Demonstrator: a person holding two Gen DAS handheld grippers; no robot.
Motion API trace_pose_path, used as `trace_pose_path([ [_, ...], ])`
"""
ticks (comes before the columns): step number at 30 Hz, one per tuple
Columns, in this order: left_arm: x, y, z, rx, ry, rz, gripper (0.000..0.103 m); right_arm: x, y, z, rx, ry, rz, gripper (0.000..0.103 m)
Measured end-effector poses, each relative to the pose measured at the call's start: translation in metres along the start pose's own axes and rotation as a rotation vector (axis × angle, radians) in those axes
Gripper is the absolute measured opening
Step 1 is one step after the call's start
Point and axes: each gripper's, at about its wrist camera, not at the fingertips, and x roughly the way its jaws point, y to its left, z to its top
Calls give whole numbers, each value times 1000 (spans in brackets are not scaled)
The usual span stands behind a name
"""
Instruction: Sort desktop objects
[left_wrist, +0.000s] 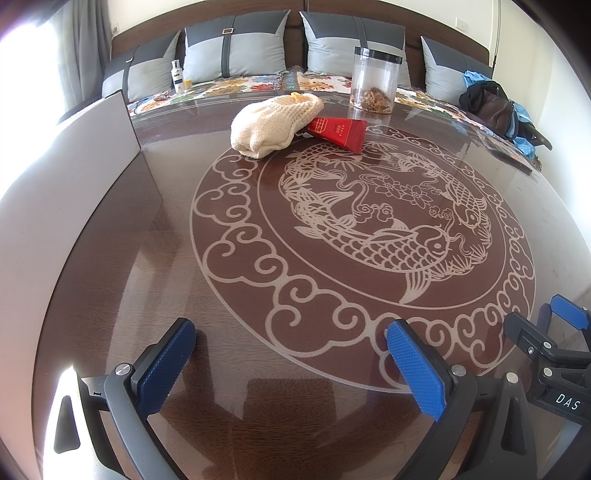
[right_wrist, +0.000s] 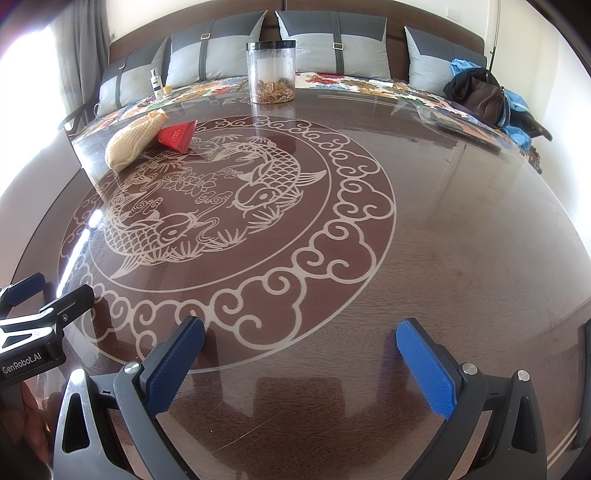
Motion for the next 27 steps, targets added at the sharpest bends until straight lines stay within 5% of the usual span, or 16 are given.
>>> trace_pose_path([
  [27, -10, 1, -15, 55, -6, -36, 103, 2, 0, 0, 0, 0, 0, 103],
])
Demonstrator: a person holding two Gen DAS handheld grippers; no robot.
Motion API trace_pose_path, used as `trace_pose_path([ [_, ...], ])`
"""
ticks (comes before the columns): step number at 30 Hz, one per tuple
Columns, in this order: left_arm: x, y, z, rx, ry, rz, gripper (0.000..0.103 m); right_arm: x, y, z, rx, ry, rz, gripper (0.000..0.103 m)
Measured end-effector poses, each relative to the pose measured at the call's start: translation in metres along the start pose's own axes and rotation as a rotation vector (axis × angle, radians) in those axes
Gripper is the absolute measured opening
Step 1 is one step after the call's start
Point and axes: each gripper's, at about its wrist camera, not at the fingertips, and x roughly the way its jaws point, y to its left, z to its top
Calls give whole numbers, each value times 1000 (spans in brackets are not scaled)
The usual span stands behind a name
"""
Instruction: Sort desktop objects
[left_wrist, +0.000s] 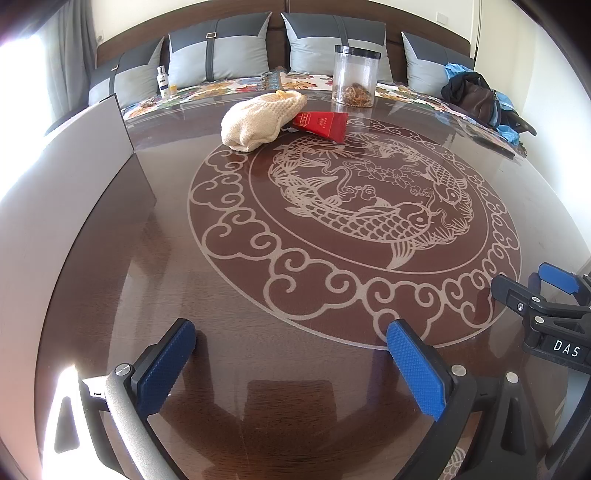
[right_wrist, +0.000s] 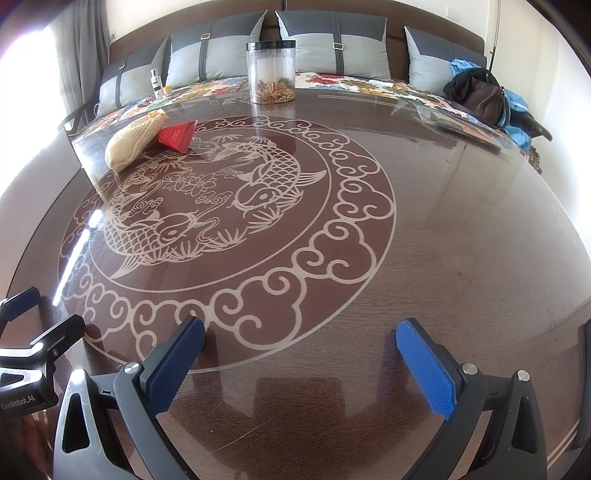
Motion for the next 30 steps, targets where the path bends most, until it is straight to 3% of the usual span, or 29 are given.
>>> trace_pose_path([
  [30, 0, 0, 0, 1, 0, 2, 103, 0, 0, 0, 0, 0, 1, 103],
])
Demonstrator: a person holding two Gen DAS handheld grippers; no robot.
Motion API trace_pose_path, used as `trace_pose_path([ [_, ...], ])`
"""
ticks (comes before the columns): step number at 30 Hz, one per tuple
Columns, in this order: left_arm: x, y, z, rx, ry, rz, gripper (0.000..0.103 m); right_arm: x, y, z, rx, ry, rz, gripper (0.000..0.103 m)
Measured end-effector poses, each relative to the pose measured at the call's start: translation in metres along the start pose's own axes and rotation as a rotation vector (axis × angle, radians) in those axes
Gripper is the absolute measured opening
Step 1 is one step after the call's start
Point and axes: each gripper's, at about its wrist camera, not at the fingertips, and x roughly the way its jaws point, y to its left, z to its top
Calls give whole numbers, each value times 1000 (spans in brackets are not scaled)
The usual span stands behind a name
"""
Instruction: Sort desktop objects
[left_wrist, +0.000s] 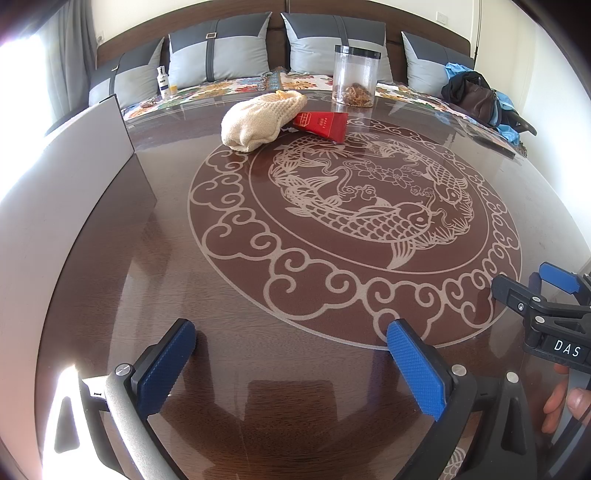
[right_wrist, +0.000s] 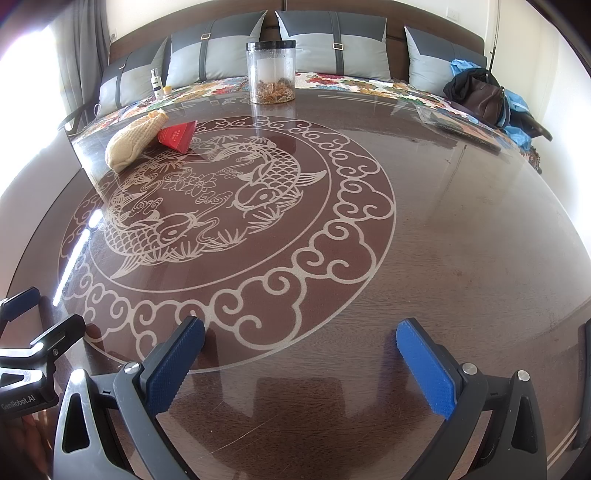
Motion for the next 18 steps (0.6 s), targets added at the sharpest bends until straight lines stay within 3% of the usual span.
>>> trace_pose_path([
  [8, 2, -1, 2, -7, 3, 7, 103, -1, 1, 0, 2, 0, 1, 103],
  [11, 5, 0, 10, 46, 41, -35, 103, -1, 1, 0, 1, 0, 1, 103],
  [13, 10, 4, 28, 130, 52, -62, 103, -1, 1, 0, 1, 0, 1, 103],
  [18, 25, 22, 109, 216, -45, -7, 103, -1, 1, 0, 1, 0, 1, 103],
])
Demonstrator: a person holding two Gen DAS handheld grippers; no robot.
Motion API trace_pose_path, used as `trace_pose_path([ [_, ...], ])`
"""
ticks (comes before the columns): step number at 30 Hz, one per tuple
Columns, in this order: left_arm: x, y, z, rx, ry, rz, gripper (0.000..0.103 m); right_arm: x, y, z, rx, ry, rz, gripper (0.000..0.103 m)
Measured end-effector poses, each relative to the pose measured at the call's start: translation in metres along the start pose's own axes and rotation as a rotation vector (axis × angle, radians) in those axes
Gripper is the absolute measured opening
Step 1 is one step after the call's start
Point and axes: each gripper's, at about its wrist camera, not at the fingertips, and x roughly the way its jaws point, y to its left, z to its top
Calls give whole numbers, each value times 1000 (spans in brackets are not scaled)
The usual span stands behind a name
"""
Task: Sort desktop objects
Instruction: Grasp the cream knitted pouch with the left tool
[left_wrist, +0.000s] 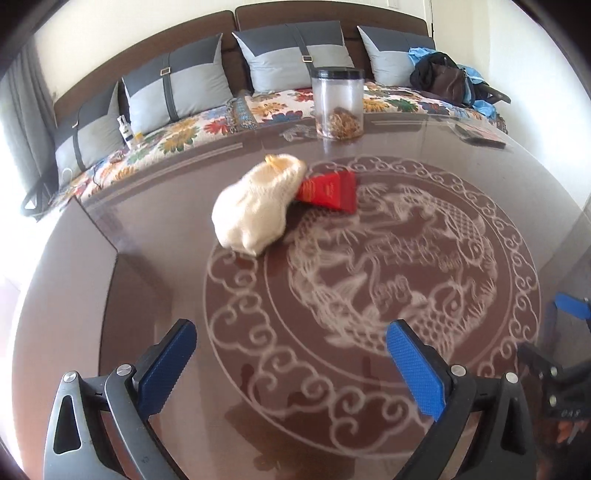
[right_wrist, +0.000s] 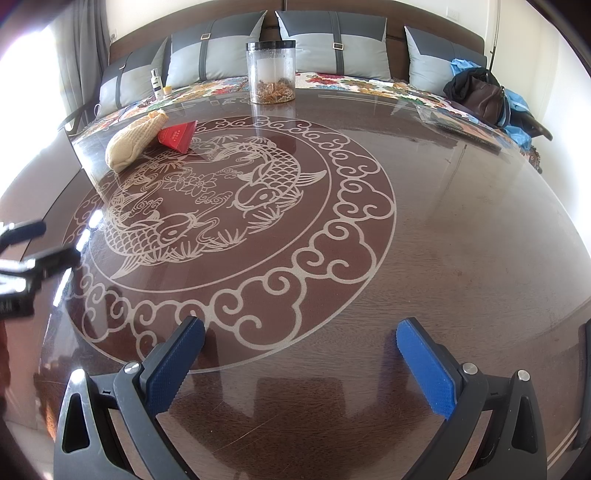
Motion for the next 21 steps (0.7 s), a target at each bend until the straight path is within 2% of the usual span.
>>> trace_pose_path([
  [4, 38, 26, 51, -42, 14, -12, 103, -1, 0, 0, 0, 0, 0, 103],
  [8, 78, 31, 76, -46, 60, 0, 103, -1, 0, 0, 0, 0, 0, 103],
  [9, 84, 32, 78, -49, 71, -22, 92, -1, 0, 0, 0, 0, 0, 103],
  [10, 87, 34, 78, -69, 70, -70, 73, -1, 0, 0, 0, 0, 0, 103],
  [11, 89, 38, 77, -102, 79, -85, 53, -1, 0, 0, 0, 0, 0, 103],
  [14, 70, 42, 64, -176, 30, -97, 50, -2, -1, 0, 0, 0, 1, 103],
  [16, 50, 43, 44, -234, 32, -115, 50, -2, 0, 0, 0, 0, 1, 103],
  [21, -15, 48, -49, -374, 101, -88, 50, -2, -1, 0, 0, -1, 1, 103],
])
